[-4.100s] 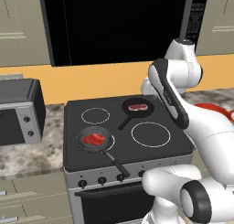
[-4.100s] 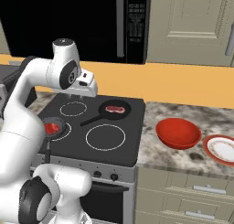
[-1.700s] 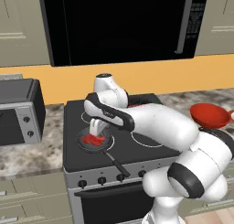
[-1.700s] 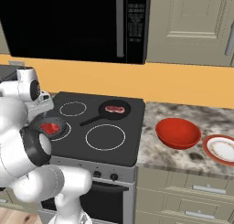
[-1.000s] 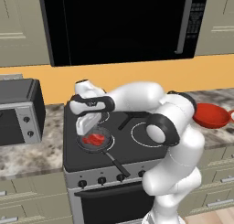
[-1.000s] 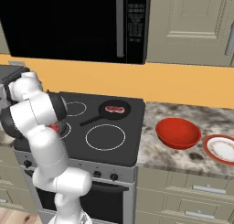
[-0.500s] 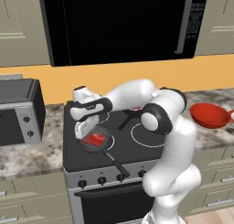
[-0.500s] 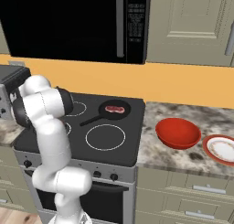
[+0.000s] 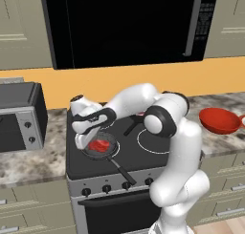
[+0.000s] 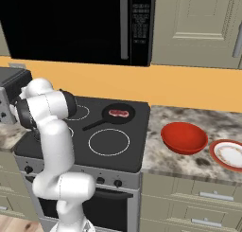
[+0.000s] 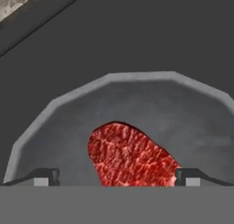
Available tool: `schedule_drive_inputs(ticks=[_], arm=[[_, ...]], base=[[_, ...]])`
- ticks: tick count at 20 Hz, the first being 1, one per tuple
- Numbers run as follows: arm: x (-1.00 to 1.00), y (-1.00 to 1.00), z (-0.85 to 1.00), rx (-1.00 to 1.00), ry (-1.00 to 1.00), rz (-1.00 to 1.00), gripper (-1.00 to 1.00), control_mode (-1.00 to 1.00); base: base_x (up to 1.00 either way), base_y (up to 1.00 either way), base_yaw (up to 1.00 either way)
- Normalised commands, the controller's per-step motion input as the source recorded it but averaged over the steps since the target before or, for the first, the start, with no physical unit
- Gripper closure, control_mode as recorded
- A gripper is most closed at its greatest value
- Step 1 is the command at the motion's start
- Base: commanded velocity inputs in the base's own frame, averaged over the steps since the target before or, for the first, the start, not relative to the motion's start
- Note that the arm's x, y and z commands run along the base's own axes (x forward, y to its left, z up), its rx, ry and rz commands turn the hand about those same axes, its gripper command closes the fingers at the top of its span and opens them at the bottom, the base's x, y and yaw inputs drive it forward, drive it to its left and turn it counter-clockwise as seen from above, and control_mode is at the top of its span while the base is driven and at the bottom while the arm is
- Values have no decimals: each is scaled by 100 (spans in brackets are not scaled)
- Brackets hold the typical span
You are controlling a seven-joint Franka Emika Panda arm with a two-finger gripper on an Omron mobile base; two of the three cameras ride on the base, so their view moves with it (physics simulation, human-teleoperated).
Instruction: Place one of the steaks on the plate and the other in the bowl. Then place the bowl in the fridge.
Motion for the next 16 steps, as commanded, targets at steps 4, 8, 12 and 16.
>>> schedule_drive_inputs(ticks=[4, 8, 12, 16], arm=[[16, 0, -17, -1, -5, 5, -100, -100], [8, 0, -16, 0, -4, 8, -100, -100], [11, 0, -22, 0, 0, 7, -100, -100], [12, 0, -15, 0, 0, 6, -100, -100]], base=[[0, 0, 0], [0, 0, 0], [0, 0, 0], [0, 0, 0]])
